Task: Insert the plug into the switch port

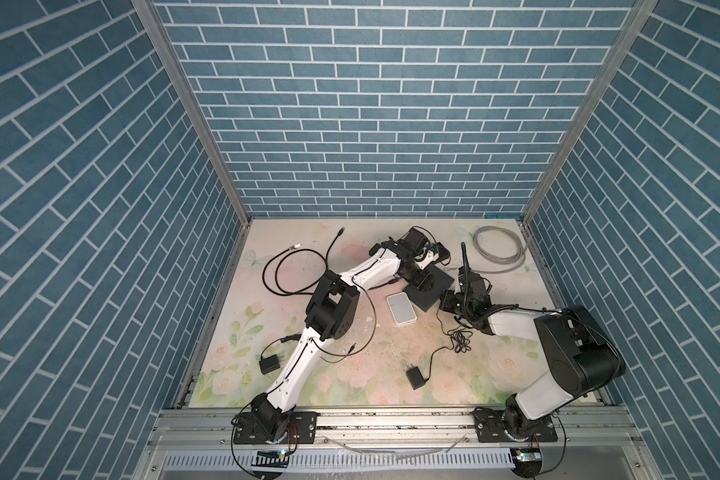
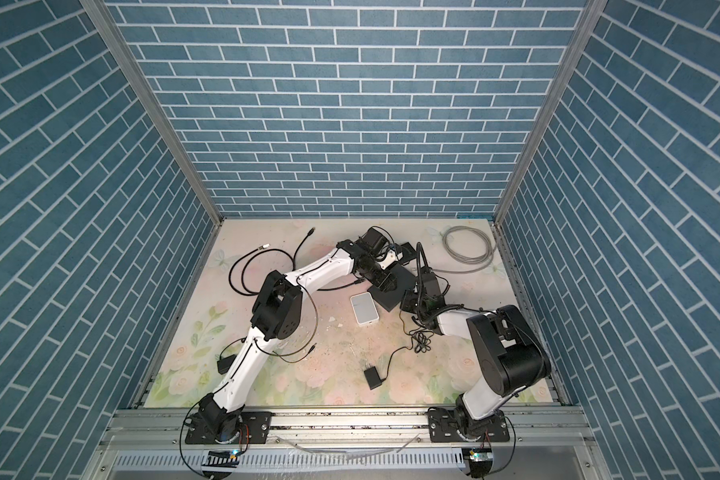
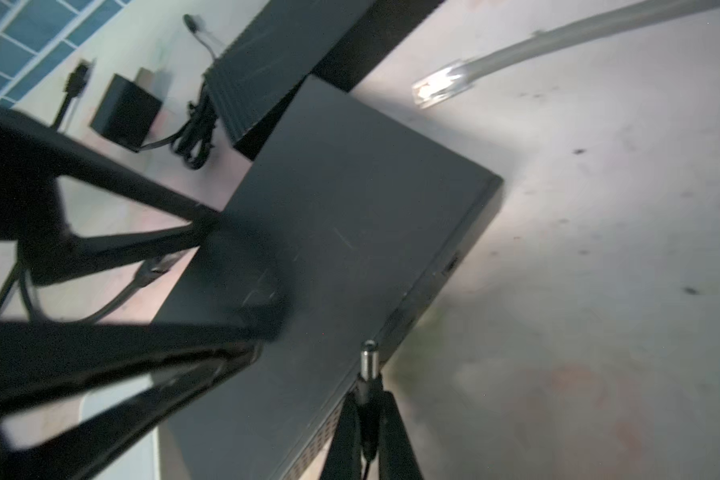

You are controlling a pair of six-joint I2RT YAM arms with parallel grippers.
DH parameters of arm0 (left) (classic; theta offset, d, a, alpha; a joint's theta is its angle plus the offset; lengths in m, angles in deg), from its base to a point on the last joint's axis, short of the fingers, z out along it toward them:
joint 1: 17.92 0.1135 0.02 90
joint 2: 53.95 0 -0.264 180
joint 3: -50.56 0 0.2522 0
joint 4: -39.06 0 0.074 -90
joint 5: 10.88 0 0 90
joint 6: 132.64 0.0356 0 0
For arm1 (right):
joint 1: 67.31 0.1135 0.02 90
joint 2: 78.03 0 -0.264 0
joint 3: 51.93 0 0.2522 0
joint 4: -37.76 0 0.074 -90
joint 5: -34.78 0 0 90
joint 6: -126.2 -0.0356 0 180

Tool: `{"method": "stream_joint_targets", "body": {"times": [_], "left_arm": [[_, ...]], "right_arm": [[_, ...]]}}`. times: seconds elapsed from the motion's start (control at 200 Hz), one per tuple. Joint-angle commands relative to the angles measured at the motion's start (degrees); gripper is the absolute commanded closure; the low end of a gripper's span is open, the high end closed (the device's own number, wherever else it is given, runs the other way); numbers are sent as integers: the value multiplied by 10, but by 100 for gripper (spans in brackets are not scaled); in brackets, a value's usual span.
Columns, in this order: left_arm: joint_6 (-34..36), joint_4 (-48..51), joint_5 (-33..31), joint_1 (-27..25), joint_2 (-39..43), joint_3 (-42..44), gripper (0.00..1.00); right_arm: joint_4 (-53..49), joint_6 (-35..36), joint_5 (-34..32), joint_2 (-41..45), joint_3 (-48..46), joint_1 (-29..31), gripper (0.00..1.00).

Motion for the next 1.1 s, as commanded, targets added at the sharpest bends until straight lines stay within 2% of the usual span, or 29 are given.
{"method": "stream_joint_targets", "body": {"times": [0.0,0.145,0.26,0.4,0.525,0.67,0.825,0.905,1.015,1.095], "left_arm": [[36,43,53,19,-5,-2,23],[93,59,71,26,23,45,23],[99,55,63,36,38,64,23],[109,66,76,38,37,50,24],[102,47,85,37,35,45,24],[91,24,78,37,17,24,24],[104,34,79,37,-13,-18,24],[112,44,83,37,-25,-38,24],[117,44,82,37,-38,-54,23],[114,53,70,36,-54,-82,23]], "right_arm": [[54,-37,31,-22,27,35,100],[53,-39,50,-36,55,70,100],[-8,-16,52,-9,67,72,100],[-202,72,33,72,77,49,100],[-335,143,69,130,77,-14,100],[-458,278,52,117,127,-35,100],[-467,415,48,57,154,-54,100],[-450,477,89,38,156,-69,100],[-428,525,143,23,165,-100,100],[-447,570,162,1,188,-109,100]]}}
